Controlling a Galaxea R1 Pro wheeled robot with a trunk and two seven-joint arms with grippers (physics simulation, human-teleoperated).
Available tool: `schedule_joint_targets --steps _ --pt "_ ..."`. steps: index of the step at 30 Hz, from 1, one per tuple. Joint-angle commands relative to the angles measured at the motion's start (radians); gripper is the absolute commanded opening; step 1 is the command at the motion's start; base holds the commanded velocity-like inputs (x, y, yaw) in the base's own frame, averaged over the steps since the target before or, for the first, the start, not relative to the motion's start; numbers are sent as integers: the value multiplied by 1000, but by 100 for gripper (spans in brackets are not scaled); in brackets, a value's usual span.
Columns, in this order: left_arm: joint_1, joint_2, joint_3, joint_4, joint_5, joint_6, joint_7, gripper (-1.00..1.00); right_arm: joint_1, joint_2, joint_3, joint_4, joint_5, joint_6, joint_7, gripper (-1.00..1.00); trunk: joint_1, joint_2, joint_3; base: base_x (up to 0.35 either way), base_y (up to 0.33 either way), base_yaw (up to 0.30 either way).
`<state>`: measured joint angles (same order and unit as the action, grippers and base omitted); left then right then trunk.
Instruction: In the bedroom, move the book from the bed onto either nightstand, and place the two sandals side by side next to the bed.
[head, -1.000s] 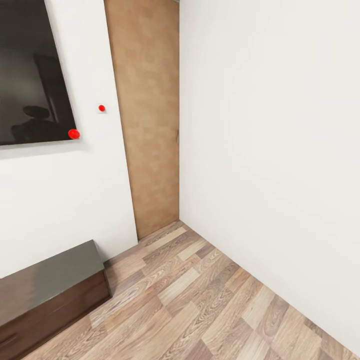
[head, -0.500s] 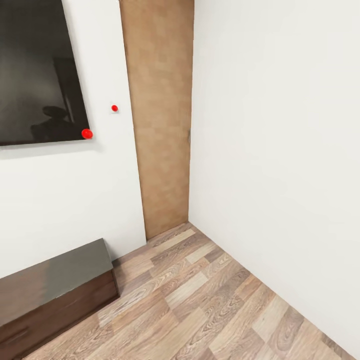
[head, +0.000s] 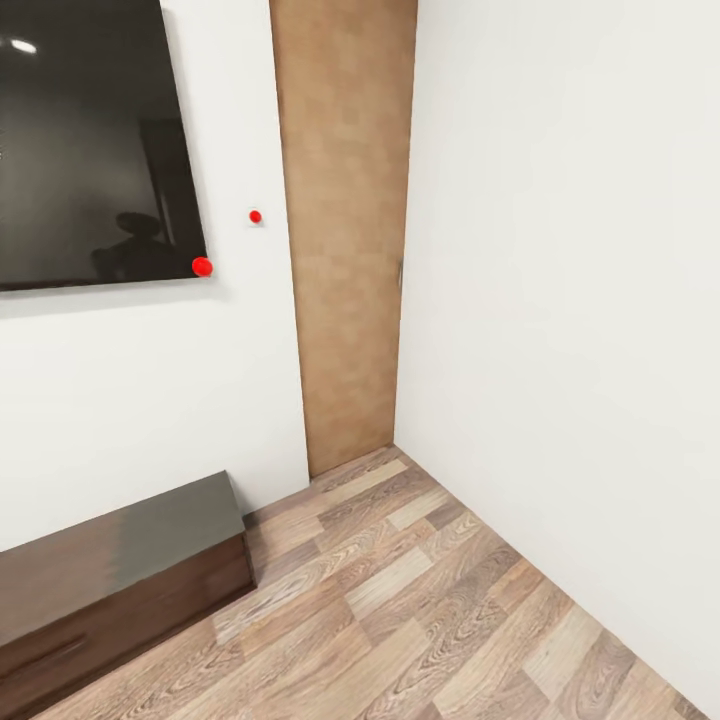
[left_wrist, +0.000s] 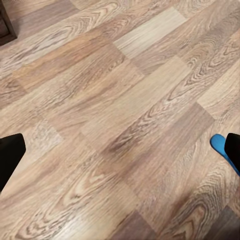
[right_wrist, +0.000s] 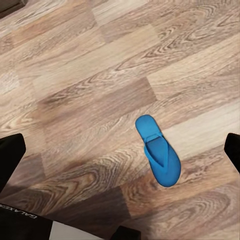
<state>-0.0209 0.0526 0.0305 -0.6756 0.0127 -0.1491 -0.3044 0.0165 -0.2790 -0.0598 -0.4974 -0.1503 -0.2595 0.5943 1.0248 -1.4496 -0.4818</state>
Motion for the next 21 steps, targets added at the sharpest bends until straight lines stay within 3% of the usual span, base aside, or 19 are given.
schedule_joint_targets --steps 1,4,9,10,11,13,16,21 --pt "-1 0 3 1 1 -2 -7 100 0 0 -3 1 -7 5 4 100 0 0 -1 93 -14 6" --pt "-1 0 3 1 1 -1 -7 100 0 0 -6 11 -7 14 -40 100 0 0 -1 66 -17 3" --pt "-1 0 3 1 1 -2 -7 100 -3 0 -7 6 -4 47 -272 100 0 0 -1 19 -5 1" --pt "-1 0 3 1 1 -2 -7 100 -13 0 -7 5 -2 86 -346 100 0 0 -1 7 -2 0" --pt "-1 0 3 1 1 -2 -7 100 -23 0 -8 5 -1 113 -379 100 0 0 -1 5 -1 0" --pt "-1 0 3 1 1 -1 -7 100 -99 0 -7 4 3 272 -461 100 0 0 -1 3 -1 0" --pt "-1 0 3 0 1 -1 -8 100 -199 -3 -7 -2 6 499 -500 100 0 0 -1 0 0 0" --pt "-1 0 3 -1 1 -1 -9 100 -236 -3 -1 -130 7 643 -511 100 0 0 -1 0 0 0"
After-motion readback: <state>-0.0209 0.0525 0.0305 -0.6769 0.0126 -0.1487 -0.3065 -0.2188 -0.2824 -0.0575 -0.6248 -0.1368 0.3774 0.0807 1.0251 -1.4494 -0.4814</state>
